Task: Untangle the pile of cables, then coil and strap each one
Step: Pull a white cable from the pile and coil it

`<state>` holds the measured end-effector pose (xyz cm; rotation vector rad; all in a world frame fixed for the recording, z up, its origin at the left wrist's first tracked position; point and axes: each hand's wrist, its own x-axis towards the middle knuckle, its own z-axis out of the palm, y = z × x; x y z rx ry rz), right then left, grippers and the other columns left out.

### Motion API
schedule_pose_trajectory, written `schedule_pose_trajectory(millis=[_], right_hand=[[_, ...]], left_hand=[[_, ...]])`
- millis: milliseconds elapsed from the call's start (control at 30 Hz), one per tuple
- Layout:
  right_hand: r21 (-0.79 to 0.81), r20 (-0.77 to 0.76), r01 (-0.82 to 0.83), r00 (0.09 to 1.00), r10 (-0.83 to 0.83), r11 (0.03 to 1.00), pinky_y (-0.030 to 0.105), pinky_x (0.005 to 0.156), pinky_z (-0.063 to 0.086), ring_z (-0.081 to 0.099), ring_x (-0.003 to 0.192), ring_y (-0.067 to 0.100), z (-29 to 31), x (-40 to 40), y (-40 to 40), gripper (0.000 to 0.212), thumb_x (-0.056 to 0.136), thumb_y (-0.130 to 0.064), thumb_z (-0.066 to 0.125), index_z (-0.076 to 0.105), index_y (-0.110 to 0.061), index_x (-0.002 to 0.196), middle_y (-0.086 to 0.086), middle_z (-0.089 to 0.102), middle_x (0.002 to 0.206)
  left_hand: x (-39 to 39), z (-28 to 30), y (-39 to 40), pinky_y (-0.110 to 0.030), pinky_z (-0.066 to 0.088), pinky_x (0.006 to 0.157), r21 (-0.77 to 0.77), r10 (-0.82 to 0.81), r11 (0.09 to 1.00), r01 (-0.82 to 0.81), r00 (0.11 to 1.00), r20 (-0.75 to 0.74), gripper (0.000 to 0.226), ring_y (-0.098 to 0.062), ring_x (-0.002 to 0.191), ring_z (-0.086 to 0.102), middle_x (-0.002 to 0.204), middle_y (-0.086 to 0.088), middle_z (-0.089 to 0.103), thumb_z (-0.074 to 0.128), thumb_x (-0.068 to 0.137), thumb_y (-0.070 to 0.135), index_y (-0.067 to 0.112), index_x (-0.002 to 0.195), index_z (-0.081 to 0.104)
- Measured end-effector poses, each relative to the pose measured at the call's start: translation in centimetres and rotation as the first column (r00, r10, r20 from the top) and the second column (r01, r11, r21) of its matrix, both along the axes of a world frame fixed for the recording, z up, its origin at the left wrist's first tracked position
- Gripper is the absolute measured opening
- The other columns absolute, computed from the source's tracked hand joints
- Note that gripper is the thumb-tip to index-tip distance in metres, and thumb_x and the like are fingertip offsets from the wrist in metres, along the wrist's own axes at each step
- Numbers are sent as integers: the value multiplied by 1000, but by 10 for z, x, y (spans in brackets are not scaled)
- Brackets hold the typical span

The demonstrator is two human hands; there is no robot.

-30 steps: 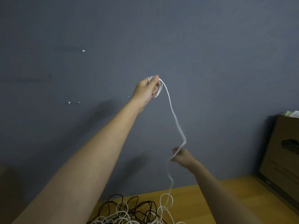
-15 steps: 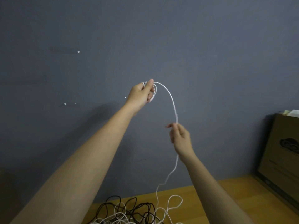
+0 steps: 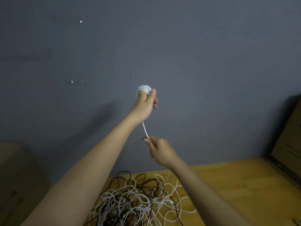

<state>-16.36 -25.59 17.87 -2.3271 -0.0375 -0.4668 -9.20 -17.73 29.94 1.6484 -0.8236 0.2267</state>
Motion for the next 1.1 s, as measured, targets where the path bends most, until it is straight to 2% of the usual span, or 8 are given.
schedule_pose_trajectory(millis=[167, 333, 400, 500, 700, 900, 1000, 1100], right_hand=[[381, -73, -65, 992, 100, 922, 15, 49, 33, 39, 44, -2, -23, -25, -12, 19, 96, -16, 55, 68, -4, 88, -12, 46, 47], [236, 161, 183, 961, -224, 954, 18, 55, 40, 54, 58, -1, -21, -17, -60, 15, 92, -21, 61, 73, -13, 89, -13, 65, 63], [171, 230, 237, 934, -273, 956, 26, 63, 45, 58, 69, 7, -26, -6, -62, 17, 93, -24, 60, 73, -13, 93, -4, 68, 77], [409, 138, 116, 973, -187, 905, 29, 59, 41, 48, 58, 7, -43, 2, -42, 20, 98, -16, 51, 68, -16, 85, 7, 58, 65], [410, -157, -28, 983, 101, 912, 16, 53, 41, 48, 51, 2, -104, -10, 4, 27, 103, -31, 35, 62, -27, 106, -4, 54, 60], [-93, -348, 39, 935, -69, 995, 36, 79, 49, 61, 81, 19, -109, 0, -9, 31, 103, -27, 37, 65, -11, 101, 5, 69, 93], [-238, -142, 78, 983, -114, 968, 33, 75, 49, 64, 84, 22, -50, 20, -28, 26, 101, -23, 42, 67, -14, 98, -1, 71, 87], [-25, 175, 44, 984, -39, 999, 26, 60, 42, 53, 57, 9, 28, 30, -36, 22, 101, -18, 46, 67, -17, 94, -9, 62, 64]], left_hand=[[32, -67, 51, -39, 40, 86, 647, 61, 721, -247, 953, 296, 32, -28, 94, 52, 99, -16, 53, 37, 101, 37, 7, 90, 36], [8, -91, 67, -32, 45, 69, 876, -207, 481, -31, 967, 149, 46, -17, 75, 55, 85, -1, 56, 29, 98, 54, 14, 84, 48], [-14, -95, 58, -25, 41, 62, 759, -276, 606, 240, 958, -82, 43, -9, 58, 49, 68, 8, 55, 34, 99, 50, 15, 80, 53], [-31, -87, 52, -19, 31, 49, 273, -390, 828, 489, 854, -346, 39, -5, 40, 33, 43, 10, 41, 33, 98, 40, 14, 75, 52], [-26, -88, 40, -24, 29, 57, -220, -326, 942, 255, 857, -399, 42, -5, 40, 32, 44, 10, 38, 25, 104, 32, 11, 81, 53], [14, -69, 27, -31, 39, 74, 103, 64, 993, -53, 993, -100, 23, -21, 70, 47, 76, -8, 49, 31, 105, 21, 12, 87, 42], [33, -49, 22, -31, 32, 95, 295, 169, 926, -236, 957, 237, 31, -32, 109, 51, 113, -27, 54, 39, 102, 23, -7, 109, 45], [49, -13, 15, -38, 35, 93, 334, 178, 896, -294, 925, 337, 37, -39, 109, 52, 114, -31, 55, 41, 101, 28, -9, 109, 44]])
